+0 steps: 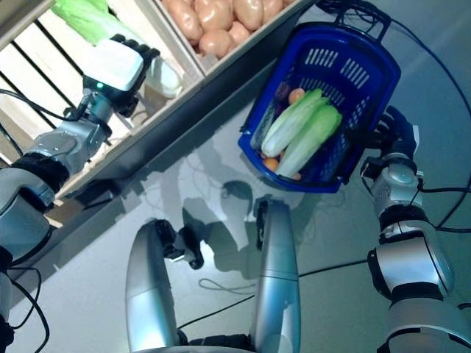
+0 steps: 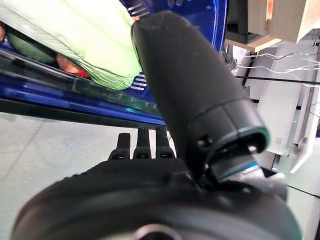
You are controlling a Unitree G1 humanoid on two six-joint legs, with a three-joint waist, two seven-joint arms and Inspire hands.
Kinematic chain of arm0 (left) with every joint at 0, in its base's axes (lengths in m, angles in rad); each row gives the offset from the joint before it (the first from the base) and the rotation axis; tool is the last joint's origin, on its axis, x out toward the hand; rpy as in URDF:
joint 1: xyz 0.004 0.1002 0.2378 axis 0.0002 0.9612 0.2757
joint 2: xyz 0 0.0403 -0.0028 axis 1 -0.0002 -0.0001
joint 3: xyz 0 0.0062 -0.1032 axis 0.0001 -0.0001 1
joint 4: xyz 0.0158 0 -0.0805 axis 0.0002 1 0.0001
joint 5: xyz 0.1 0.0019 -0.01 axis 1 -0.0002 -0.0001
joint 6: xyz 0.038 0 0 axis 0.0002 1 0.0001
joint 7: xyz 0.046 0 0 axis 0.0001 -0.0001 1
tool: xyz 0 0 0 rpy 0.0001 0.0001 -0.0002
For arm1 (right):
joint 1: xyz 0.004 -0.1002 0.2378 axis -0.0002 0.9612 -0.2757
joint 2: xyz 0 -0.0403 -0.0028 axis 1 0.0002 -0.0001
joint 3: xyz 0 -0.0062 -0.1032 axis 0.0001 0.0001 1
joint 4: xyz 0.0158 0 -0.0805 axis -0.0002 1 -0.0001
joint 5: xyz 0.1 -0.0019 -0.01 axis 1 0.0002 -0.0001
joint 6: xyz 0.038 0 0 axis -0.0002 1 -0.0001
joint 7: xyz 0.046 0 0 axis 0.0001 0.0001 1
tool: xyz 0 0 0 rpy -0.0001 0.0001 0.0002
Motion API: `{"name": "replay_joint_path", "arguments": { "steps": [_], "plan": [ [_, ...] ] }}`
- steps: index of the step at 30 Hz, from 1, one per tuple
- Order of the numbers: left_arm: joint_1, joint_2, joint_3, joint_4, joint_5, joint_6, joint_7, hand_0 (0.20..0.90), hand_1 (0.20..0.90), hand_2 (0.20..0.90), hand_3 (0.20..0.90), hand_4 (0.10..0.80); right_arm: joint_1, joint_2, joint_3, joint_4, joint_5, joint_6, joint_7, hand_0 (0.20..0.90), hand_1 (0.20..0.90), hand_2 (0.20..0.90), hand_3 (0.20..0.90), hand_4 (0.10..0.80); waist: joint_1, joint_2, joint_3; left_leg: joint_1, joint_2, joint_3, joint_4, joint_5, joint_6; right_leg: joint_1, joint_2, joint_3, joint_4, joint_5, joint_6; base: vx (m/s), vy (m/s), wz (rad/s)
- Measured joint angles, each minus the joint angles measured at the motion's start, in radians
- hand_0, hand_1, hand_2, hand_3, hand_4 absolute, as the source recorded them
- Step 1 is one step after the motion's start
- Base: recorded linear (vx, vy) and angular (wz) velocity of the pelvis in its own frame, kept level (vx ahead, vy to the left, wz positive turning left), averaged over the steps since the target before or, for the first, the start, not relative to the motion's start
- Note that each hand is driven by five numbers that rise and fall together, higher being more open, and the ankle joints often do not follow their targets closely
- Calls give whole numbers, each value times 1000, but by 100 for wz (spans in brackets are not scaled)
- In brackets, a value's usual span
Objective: Put vegetables into the basket
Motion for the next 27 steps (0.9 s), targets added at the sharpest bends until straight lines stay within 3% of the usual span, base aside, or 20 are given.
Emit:
{"name": "replay_joint_path", "arguments": {
  "steps": [12,17,22,27],
  "plan": [
    [0,-4,-38,0,100,-13,68,900,900,900,900,800,2,-3,-1,-1,9,-5,24,900,900,900,900,800,2,-1,1,-36,10,-2,35,-13,-6,-42,-7,0,35,-3,-8,14,1,-2],
    [0,-8,-43,0,149,-10,-23,900,900,900,900,800,2,-4,0,-4,9,-5,38,900,900,900,900,800,1,-1,1,-44,18,-5,54,-22,-2,-51,-7,0,49,-9,-13,13,0,-3],
    [-64,-5,-78,6,251,7,-150,900,900,900,900,800,0,-26,0,-22,28,-6,49,900,900,900,900,800,-2,-1,1,-83,20,-10,85,-26,4,-90,-12,2,74,-9,-11,0,0,0],
    [-128,-10,-82,-1,253,19,-269,900,900,900,900,800,-6,-31,0,-46,44,-18,57,900,900,900,900,800,-11,-1,1,-116,23,-9,111,-31,10,-125,-12,11,92,-6,-6,-2,0,-2]
  ]
}}
